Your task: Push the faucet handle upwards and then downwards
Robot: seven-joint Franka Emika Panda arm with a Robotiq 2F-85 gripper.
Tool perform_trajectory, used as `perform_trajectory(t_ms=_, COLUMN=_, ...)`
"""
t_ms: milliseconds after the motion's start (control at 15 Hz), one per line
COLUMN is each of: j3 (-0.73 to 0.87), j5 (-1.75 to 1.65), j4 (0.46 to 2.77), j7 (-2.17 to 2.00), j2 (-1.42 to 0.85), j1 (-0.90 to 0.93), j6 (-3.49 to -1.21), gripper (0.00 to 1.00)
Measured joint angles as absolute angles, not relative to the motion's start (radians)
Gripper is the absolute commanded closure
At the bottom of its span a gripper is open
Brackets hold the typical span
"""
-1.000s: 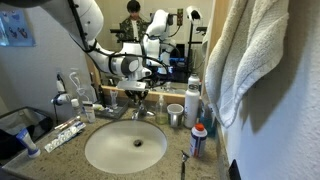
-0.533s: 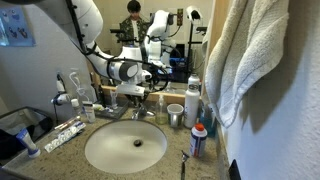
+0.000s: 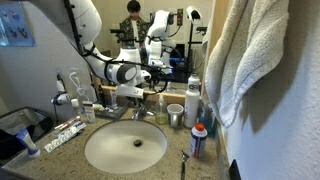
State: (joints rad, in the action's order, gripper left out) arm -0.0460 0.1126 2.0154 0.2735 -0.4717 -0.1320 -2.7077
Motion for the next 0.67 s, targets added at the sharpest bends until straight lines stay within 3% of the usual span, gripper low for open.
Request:
perform_trajectory(t_ms=200, j3=-0.048, j5=0.113, j4=2.017, j7=0.273, j2=-0.471, j1=-0.134, j6=-2.710, gripper=0.93)
perform_trajectory(t_ms=333, j3=-0.048, j5=0.113, j4=2.017, j7=0.273, j2=-0.471, j1=-0.134, j6=-2.710, gripper=0.45)
perform_trajectory(t_ms=467, j3=-0.048, j5=0.113, j4=2.026, j7=0.271, j2=-0.464, j1=-0.136, j6=-2.701, gripper=0.41)
perform_trajectory(t_ms=667, j3=-0.048, j5=0.113, j4=2.093, j7=0.269, j2=-0.430, j1=-0.140, j6=-2.615, gripper=0.18)
